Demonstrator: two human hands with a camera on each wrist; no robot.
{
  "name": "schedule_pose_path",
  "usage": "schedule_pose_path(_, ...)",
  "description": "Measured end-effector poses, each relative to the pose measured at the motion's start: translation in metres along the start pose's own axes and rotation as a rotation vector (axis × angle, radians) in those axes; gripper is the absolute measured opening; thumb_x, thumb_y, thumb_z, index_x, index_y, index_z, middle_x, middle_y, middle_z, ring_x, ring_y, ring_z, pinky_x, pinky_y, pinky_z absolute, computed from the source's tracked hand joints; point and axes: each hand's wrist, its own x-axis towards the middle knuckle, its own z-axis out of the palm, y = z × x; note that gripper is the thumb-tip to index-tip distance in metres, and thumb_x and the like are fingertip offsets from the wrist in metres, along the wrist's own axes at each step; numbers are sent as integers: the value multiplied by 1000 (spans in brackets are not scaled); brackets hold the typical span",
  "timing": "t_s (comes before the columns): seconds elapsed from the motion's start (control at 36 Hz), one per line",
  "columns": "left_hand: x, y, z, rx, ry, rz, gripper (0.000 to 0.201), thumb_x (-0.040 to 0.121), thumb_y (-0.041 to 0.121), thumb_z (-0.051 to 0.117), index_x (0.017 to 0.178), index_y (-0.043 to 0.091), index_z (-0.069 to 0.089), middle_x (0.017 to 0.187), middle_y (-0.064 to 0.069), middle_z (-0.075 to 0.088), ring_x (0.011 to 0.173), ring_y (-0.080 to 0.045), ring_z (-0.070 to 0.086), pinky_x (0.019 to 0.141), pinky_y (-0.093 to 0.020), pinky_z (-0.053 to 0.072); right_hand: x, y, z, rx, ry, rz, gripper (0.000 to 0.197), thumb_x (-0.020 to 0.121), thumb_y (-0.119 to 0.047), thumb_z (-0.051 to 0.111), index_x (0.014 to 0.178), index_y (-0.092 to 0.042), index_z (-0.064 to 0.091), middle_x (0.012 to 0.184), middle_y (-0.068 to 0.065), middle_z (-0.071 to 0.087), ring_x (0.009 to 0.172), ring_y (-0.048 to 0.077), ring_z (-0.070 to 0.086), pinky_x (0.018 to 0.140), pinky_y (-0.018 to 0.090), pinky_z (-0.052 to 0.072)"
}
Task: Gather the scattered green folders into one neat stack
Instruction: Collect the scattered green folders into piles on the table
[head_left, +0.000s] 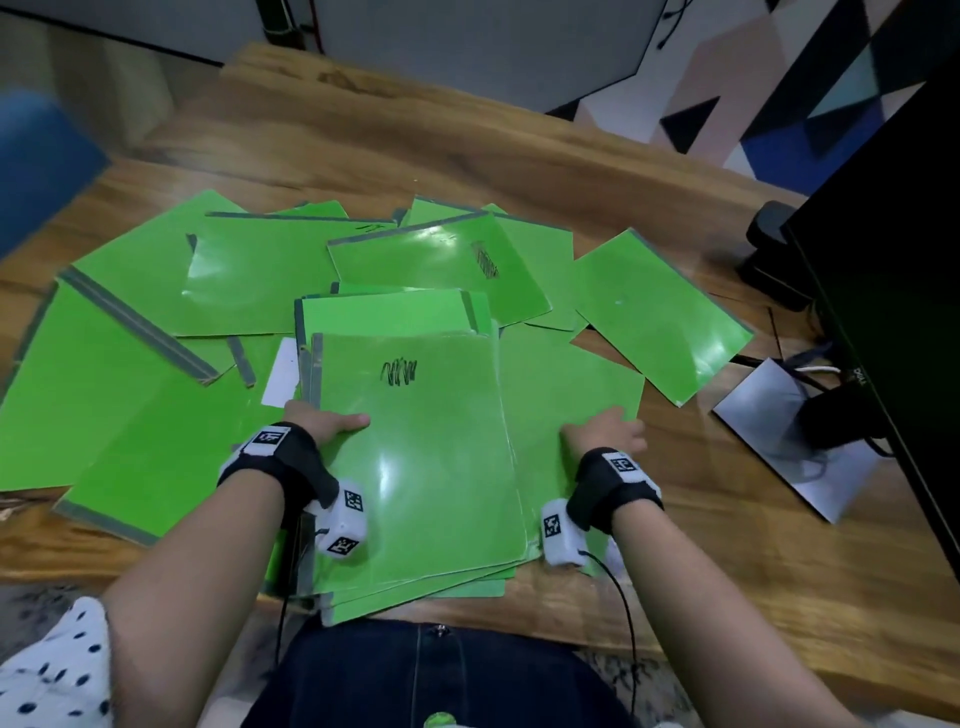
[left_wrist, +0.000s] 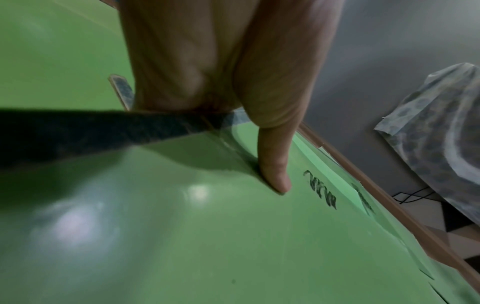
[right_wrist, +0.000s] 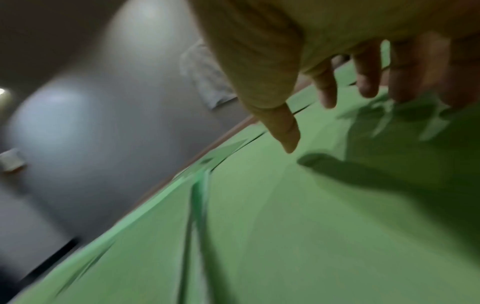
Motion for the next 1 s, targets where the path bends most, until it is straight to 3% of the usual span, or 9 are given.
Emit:
schedule_pose_path(0.08,0,2,1,-17,11,-10,104,68,38,83,142,-6,25,139,-23,43,123,-38,47,97,-44,45,11,14,-11,138,4,206,84,74,-33,76,137,-5,28,140,20,31,126,40,39,100,47,42)
schedule_pose_path(0.14,1,3,1,-18,8,-14,107,66,39,83,143,-6,23,140,-23,42,124,-39,46,99,-45,44,21,22,-9,201,-34,222,90,65,-39,81,133,-3,35,134,19,45,116,37,51,96,45,47)
schedule_pose_path(0.22,2,3,2,-13,5,-18,106,67,39,83,143,-5,23,142,-23,40,125,-39,45,100,-46,44,23,29,-13,305,-93,190,69,67,-36,82,116,2,51,110,15,62,88,30,60,79,33,51)
schedule_pose_path(0.28,3,3,2,-10,4,-21,105,68,37,82,143,-5,22,142,-24,40,126,-39,44,100,-47,43,21,31,-19,347,-138,160,55,73,-31,80,112,1,56,104,14,62,84,29,57,81,33,50)
schedule_pose_path(0.39,4,3,3,17,5,-14,103,68,39,82,142,-6,25,139,-24,43,123,-40,47,98,-47,45,14,23,-34,346,-88,109,50,84,-22,70,121,6,52,120,20,60,100,34,60,85,36,48)
schedule_pose_path(0.5,2,4,1,50,5,3,103,68,42,81,140,-7,28,138,-24,44,122,-38,48,96,-44,45,3,8,-53,220,108,1,32,93,-11,54,122,2,51,125,20,57,111,35,57,83,35,47)
schedule_pose_path(0.75,0,2,2,19,17,16,103,68,40,81,141,-8,26,141,-24,41,125,-39,46,98,-44,43,-23,-16,-116,35,385,-265,26,91,-9,50,117,-3,53,113,16,61,97,31,58,71,30,37)
schedule_pose_path(0.89,-3,3,3,-13,33,24,105,68,36,82,142,-8,23,143,-24,39,127,-39,43,101,-46,42,-26,-22,-158,201,513,-301,28,86,-15,54,112,-2,55,117,21,60,109,37,56,83,35,43)
schedule_pose_path(1.0,-5,3,3,-20,32,23,104,70,35,82,143,-8,21,144,-24,37,128,-38,42,101,-44,41,-8,-27,-170,518,414,-282,38,78,-20,63,112,-4,59,116,17,62,109,32,59,91,36,45)
